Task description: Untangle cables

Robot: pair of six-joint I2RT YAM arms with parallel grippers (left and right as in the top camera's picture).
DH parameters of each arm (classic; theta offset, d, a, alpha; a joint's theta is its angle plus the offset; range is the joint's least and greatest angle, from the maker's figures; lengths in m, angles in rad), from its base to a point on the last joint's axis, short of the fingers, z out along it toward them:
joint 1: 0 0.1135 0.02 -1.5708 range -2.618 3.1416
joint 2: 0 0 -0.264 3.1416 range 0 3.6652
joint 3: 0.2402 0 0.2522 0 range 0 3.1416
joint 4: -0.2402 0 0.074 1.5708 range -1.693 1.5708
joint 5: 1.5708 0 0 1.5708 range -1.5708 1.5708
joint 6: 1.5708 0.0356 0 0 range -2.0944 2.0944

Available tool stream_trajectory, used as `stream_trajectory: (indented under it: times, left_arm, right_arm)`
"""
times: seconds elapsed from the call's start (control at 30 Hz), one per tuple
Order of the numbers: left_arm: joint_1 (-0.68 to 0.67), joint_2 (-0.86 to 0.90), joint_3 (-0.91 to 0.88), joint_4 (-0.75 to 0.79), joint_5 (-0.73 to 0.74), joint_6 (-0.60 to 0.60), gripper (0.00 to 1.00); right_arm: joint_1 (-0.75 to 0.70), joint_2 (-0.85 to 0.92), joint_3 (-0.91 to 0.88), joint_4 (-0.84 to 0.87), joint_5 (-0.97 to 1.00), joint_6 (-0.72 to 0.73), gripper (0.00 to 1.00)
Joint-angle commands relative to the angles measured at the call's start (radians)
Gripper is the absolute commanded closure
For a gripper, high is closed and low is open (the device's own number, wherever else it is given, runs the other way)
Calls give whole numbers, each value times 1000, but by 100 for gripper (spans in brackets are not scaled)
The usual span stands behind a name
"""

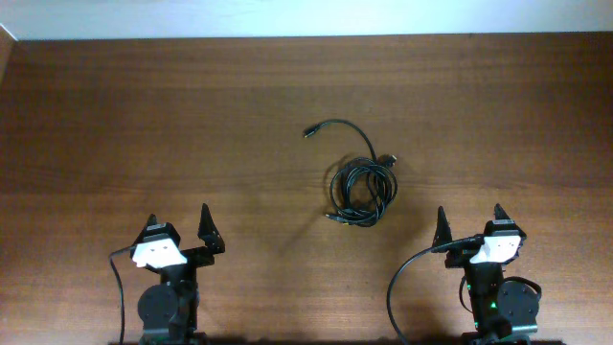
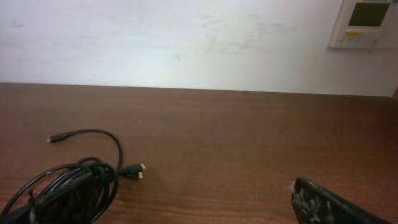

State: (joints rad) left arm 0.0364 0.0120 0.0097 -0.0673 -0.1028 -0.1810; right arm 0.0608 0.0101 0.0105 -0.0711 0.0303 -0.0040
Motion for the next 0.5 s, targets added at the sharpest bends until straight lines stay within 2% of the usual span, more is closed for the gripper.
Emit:
stream_trajectory:
  times: [0.0,0.13,0.27,0.33,0.47]
  left_arm:
    - [6,-6,-1,-3,-18,-13,1]
    - [6,-6,0,-6,11,-13,1]
    - [6,-6,7,2,235,-13,1]
    - [6,-6,37,-16,276,-13,1]
    - [6,1,258,-277,294,-13,2]
  right_arm:
    - [4,-2,-5,-5,27,2,2]
    - [4,-2,-5,-5,27,2,2]
    - [4,-2,-5,-5,27,2,2]
    - [4,-2,-5,-5,27,2,1]
    - [4,-2,-5,-5,27,2,2]
